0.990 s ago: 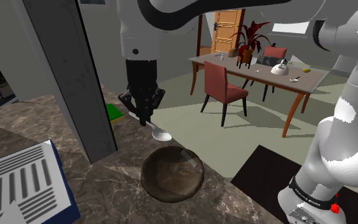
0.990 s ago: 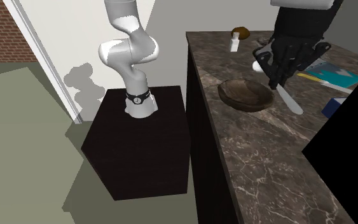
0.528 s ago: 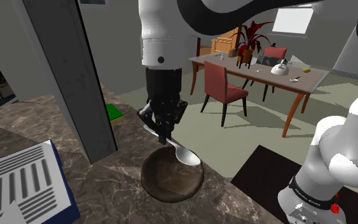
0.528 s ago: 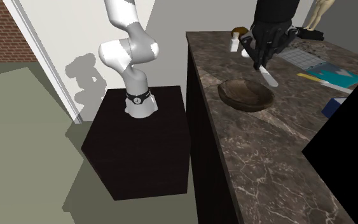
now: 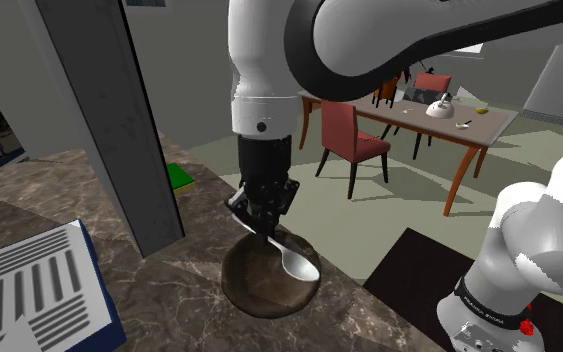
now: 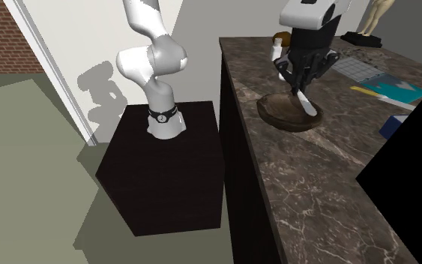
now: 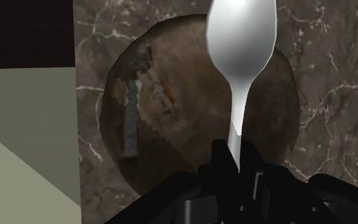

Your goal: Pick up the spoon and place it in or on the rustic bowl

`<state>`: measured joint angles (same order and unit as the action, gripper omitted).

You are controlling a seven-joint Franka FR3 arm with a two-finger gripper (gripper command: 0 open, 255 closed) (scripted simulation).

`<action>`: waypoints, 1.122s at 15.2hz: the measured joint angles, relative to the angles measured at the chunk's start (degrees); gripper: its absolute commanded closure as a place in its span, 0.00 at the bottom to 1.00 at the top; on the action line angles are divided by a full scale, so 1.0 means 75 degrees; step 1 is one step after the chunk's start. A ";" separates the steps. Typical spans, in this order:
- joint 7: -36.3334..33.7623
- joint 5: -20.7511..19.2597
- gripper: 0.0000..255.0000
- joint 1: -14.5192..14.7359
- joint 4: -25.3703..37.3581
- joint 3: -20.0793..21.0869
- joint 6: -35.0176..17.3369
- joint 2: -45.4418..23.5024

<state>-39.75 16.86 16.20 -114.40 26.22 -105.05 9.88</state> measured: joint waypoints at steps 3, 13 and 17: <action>0.0053 0.0025 1.00 0.0015 -0.0299 0.0024 -0.0306 -0.0011; 0.0121 0.0036 1.00 0.0031 -0.0665 0.0065 -0.0756 -0.0102; 0.0121 0.0035 0.00 0.0031 -0.0665 0.0065 -0.0758 -0.0103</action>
<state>-38.84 17.12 16.43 -119.38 26.71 -110.73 9.11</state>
